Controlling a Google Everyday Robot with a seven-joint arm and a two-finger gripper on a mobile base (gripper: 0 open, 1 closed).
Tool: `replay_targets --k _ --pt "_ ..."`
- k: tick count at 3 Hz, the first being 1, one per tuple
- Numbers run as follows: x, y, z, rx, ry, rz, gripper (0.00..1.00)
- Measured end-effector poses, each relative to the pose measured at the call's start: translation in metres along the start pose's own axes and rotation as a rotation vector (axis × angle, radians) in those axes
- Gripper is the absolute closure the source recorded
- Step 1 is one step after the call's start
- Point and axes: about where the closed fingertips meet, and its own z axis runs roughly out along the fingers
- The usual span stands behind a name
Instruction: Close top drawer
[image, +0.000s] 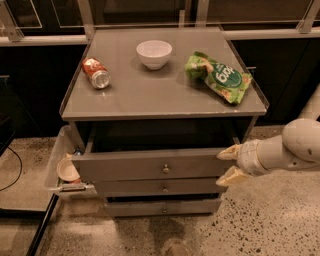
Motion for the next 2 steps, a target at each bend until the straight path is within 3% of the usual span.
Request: replay_targets --k 1,2 --pt "0.0002 0.0003 -0.0001 0.0 0.0 0.001 0.0" --pt "0.0002 0.0003 -0.0001 0.0 0.0 0.001 0.0"
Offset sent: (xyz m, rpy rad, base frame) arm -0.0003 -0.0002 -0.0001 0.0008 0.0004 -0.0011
